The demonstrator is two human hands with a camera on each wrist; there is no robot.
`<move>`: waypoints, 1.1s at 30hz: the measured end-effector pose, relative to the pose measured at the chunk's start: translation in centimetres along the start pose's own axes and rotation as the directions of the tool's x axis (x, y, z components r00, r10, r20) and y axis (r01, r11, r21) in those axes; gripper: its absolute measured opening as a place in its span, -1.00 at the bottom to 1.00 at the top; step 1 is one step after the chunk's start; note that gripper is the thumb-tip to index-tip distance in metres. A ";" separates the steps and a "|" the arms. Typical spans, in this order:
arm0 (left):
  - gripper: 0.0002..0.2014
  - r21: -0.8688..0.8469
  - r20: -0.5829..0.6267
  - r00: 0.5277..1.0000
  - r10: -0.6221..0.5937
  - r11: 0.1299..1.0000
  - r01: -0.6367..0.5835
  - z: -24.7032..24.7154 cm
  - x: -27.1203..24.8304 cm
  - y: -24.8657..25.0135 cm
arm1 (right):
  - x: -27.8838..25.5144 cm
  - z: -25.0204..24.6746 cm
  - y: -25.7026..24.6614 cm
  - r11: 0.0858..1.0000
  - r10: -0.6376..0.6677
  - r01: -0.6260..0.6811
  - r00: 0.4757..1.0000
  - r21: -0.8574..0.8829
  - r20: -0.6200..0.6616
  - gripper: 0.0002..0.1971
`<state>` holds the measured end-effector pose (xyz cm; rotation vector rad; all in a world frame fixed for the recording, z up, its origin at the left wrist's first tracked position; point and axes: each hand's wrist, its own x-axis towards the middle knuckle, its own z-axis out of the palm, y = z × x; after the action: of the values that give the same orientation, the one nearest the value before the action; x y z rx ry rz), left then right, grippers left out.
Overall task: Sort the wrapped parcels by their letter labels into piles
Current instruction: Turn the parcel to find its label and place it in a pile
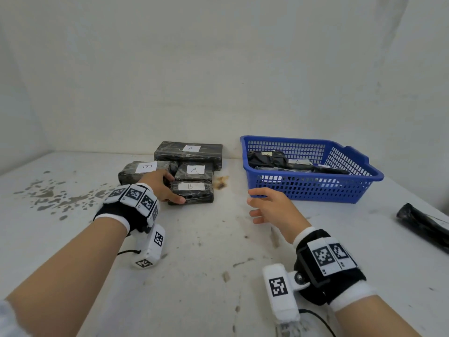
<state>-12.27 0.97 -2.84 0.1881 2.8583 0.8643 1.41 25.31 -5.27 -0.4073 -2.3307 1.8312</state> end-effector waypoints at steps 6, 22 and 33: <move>-0.50 0.037 -0.027 0.999 0.034 0.999 -0.033 0.2 -0.4 0.5 | -0.1 -0.8 0.2 1.000 -0.031 0.031 0.999 -0.003 -0.020 -0.79; -0.83 -0.298 -0.076 0.960 0.268 0.913 -0.278 3.2 -6.1 7.2 | -5.9 -22.7 3.4 0.874 -0.142 -0.299 0.597 -0.383 -0.790 -0.64; -0.83 -0.305 0.037 0.965 0.260 0.923 -0.237 4.8 -6.5 8.4 | -6.8 -27.4 5.9 0.793 0.152 -0.517 0.679 -0.322 -0.718 -0.53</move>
<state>-4.36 9.47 -1.44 0.5433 2.6252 1.2917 16.33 49.97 -3.96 -1.4109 -2.2194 0.8478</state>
